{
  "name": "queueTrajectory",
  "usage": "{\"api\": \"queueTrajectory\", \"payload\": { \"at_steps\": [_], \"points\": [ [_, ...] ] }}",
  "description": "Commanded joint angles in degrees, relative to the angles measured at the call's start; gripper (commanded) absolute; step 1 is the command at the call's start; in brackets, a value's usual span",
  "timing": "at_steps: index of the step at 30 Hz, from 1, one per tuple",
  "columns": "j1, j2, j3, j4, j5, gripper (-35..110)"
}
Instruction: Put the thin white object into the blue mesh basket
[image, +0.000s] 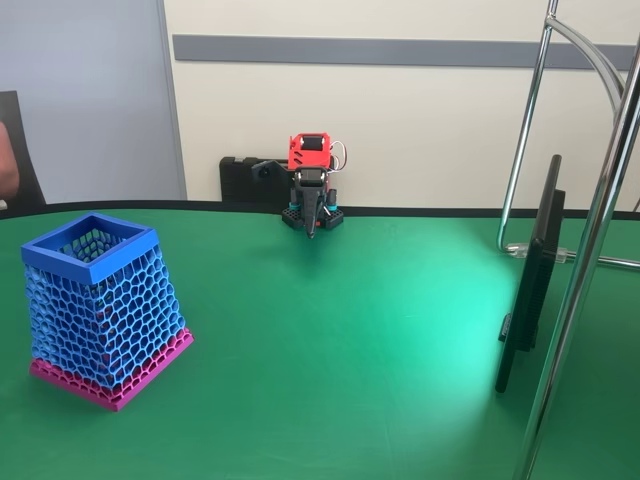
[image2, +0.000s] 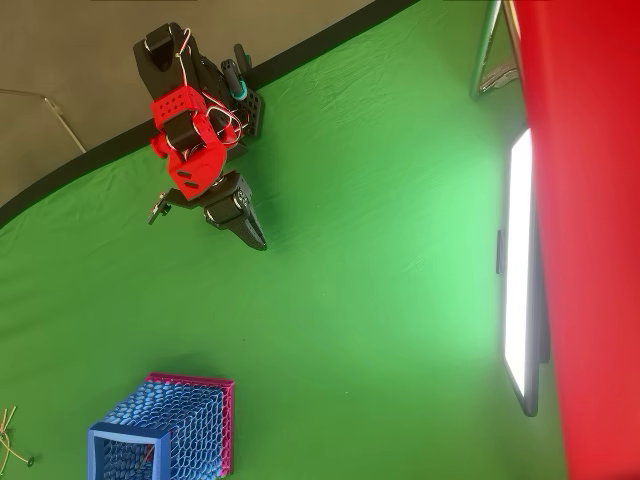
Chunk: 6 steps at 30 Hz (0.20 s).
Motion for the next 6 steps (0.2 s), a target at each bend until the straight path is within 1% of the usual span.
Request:
{"api": "queueTrajectory", "payload": {
  "at_steps": [1, 6],
  "points": [
    [0.35, 0.35, 0.44, 0.35, 0.35, 1],
    [0.35, 0.35, 0.44, 0.35, 0.35, 1]
  ]
}}
